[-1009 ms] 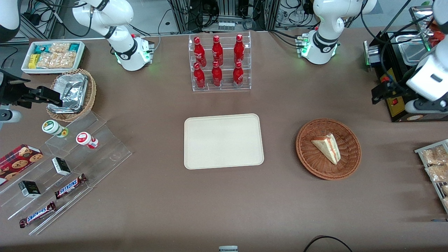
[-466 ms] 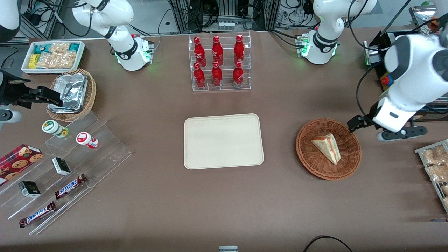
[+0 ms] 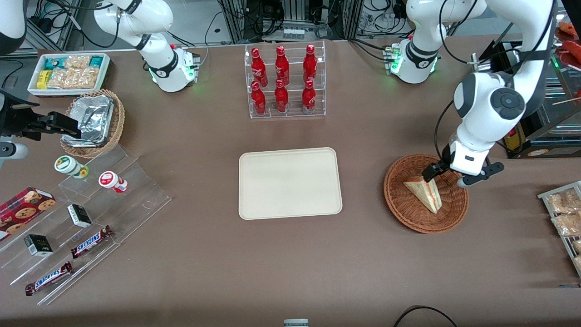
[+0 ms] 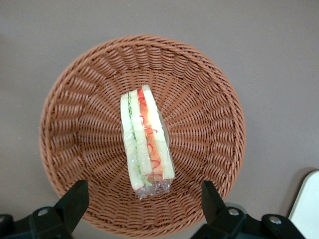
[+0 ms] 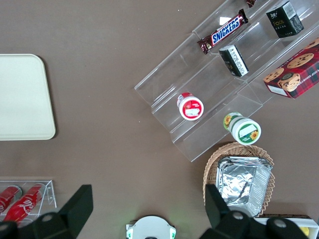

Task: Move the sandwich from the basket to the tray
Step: 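Lower the left gripper and close it on the wrapped sandwich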

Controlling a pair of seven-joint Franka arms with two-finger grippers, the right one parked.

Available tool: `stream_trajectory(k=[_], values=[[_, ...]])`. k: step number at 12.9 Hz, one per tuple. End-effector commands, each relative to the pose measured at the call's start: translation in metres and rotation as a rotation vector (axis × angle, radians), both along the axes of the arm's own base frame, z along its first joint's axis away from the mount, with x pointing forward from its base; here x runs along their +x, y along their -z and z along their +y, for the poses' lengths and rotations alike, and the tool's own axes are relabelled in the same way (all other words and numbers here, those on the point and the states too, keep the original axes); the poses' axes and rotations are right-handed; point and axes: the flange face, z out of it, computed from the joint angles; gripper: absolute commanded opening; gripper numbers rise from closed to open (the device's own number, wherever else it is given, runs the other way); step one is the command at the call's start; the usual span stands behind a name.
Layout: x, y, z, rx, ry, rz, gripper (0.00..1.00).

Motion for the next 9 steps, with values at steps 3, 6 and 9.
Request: stream_trajectory(k=[3,6,9], values=[[0.001,0.039,-0.007,-0.022,-0.041,-0.002,1.0],[0.003,0.064,-0.008,-0.031,-0.04,-0.01,1.0],[-0.001,0.075,-0.007,-0.03,-0.04,0.002,1.0]])
